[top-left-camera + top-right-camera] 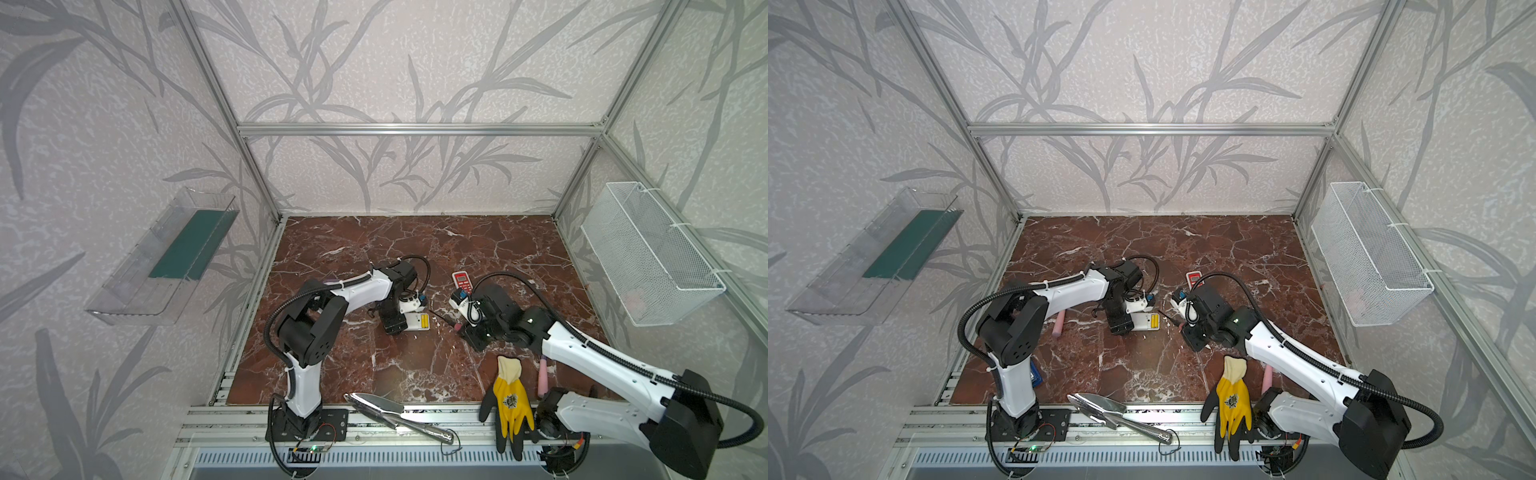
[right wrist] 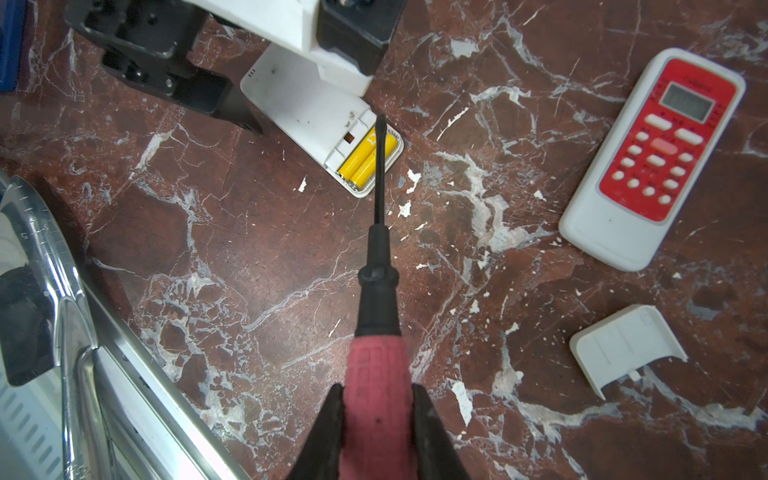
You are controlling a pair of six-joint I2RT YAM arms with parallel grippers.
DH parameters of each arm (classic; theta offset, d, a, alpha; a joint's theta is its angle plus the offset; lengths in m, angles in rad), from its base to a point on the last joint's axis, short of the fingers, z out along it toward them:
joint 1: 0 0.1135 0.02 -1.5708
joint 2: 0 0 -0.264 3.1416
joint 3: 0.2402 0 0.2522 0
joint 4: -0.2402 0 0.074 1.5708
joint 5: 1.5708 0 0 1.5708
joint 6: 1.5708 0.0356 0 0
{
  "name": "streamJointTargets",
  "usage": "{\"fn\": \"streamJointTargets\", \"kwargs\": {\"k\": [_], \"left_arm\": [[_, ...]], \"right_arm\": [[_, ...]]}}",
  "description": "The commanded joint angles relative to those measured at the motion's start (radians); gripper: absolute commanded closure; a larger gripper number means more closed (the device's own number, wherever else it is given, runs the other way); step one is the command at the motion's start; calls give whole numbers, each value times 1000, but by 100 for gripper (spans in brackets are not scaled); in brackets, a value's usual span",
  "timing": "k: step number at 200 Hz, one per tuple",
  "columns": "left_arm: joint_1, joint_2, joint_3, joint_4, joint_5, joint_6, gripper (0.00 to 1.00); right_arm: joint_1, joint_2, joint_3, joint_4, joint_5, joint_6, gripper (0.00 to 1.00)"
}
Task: Unload the batteries from the remote control
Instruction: 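Grasp the white remote's end with the left gripper while the right gripper lowers the screwdriver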
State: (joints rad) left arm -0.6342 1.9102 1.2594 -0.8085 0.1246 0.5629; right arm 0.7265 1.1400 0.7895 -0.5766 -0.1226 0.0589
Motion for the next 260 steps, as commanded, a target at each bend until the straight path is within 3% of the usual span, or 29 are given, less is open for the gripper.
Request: {"fn": "streamJointTargets", "kwargs": {"k": [1,53,162,260], "left_arm": [[-7,-8,-34,-23,20,-8,27],[-14,1,-37,37,-9,-11,27],[-50,29,-55,45,-42,-14,47],[-53,31,-68,51,-67,-5,50]], "right_arm": [[-2,0,28,-31,-15,12,100],[23,7,34,-59,-15,44,100],[131,70,27,-39,81,163,100],[137,98,4,5,97,179,100]]}}
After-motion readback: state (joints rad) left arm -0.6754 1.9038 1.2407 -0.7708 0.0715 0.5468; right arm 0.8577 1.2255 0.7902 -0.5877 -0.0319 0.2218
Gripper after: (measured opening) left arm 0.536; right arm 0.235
